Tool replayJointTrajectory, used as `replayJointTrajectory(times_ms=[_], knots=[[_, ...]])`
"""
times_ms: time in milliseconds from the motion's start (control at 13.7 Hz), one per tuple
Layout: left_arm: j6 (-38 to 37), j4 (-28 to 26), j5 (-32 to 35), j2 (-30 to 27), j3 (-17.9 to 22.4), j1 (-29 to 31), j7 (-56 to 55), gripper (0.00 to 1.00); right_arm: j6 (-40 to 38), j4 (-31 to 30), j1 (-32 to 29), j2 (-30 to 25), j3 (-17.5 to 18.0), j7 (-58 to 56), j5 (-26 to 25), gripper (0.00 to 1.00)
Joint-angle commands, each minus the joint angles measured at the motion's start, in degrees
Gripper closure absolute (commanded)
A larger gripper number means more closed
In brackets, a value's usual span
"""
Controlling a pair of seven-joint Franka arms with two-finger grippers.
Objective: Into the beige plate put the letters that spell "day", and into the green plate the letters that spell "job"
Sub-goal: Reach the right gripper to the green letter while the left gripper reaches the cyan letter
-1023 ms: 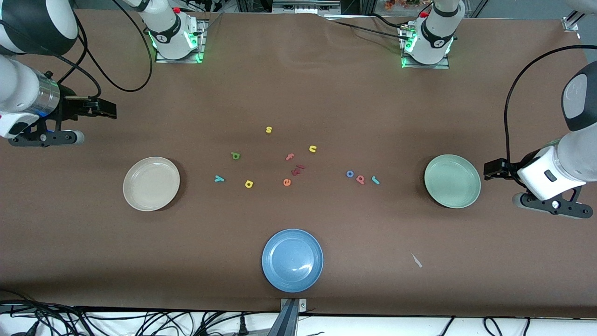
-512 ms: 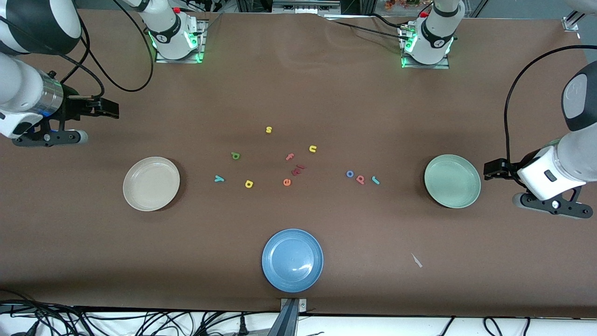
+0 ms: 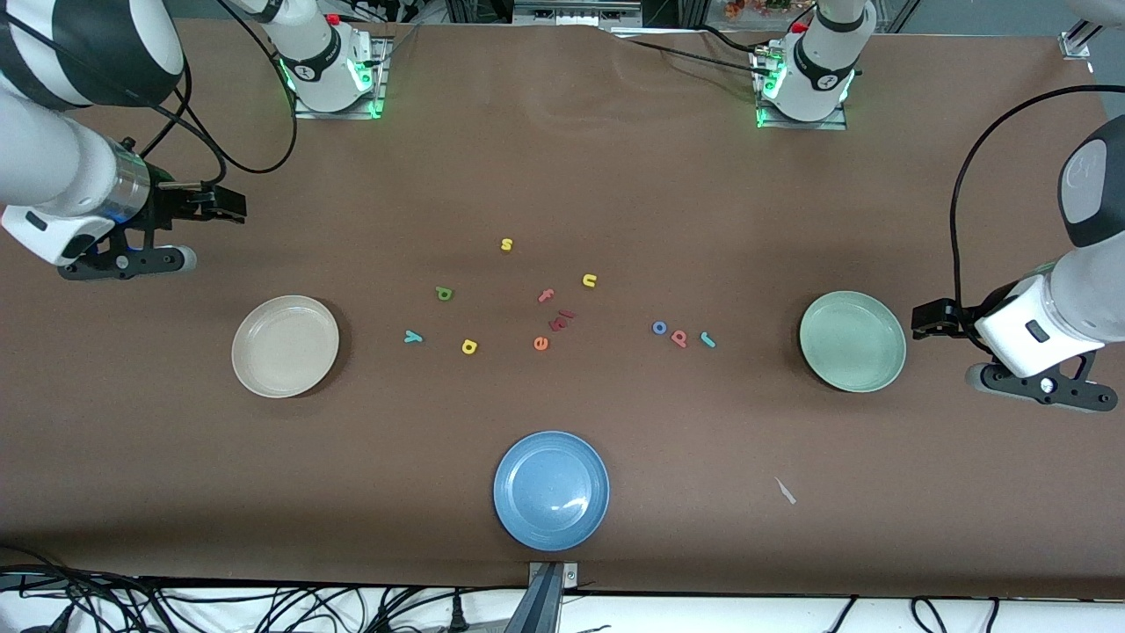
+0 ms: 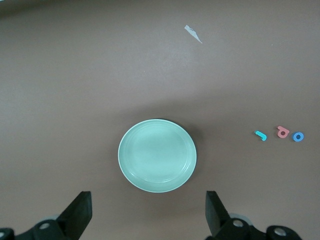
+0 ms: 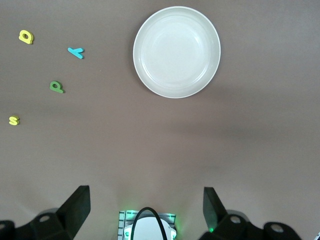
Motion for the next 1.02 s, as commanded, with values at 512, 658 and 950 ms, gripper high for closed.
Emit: replayJointTrajectory(times_ms=[512,658,950], knots=[[-1.2,1.3,0.5,0.3,0.0,-0.2,-0.3,0.0,0.7,-0.1,1.6,1.8,0.0,2.1,2.3,0.0],[-1.2,1.3,0.5,0.3,0.0,-0.2,-0.3,0.0,2.1,-0.9,2.4,2.1,0.0,3.5,2.6,0.0],[-1.2,1.3,0.5,0.3,-0.1,-0.3,-0.4,0.0,7.3,-3.5,4.6,2.1,0.0,7.7,4.7,0.0]])
